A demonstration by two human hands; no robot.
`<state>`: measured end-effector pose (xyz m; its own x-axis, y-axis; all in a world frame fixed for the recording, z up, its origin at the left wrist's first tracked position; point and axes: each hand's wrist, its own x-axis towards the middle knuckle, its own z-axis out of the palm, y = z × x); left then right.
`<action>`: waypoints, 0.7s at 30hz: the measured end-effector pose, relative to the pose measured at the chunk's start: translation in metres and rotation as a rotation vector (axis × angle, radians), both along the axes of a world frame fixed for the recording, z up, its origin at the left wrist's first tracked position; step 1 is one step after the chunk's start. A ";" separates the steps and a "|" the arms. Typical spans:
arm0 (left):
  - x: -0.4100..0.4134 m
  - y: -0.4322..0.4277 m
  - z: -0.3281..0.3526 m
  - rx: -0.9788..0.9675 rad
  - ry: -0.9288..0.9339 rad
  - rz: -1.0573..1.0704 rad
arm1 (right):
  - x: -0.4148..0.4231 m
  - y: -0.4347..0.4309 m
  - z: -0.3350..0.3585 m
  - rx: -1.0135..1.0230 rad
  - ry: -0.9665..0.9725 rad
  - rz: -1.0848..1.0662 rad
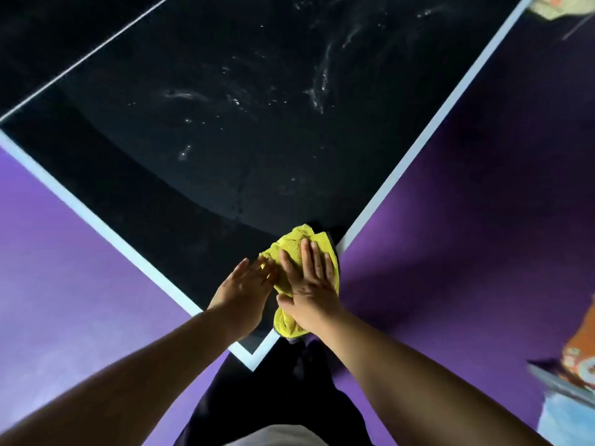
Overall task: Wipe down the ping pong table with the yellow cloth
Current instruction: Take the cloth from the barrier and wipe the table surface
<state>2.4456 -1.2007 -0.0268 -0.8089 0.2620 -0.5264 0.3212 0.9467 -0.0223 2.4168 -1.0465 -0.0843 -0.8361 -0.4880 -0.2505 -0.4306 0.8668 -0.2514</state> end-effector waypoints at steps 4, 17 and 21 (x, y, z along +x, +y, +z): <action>0.009 -0.003 -0.008 0.111 0.017 0.162 | -0.013 0.004 0.002 0.095 0.010 0.145; 0.065 -0.007 -0.021 0.291 0.219 0.496 | -0.055 -0.028 0.016 0.272 -0.037 0.753; 0.095 0.014 -0.019 0.303 0.249 0.742 | -0.071 -0.067 0.023 0.261 -0.095 1.134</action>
<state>2.5404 -1.1868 -0.0455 -0.9104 -0.2828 -0.3020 -0.3680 0.8870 0.2789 2.3459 -1.1138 -0.0612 0.0738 -0.8676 -0.4918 -0.9805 0.0270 -0.1947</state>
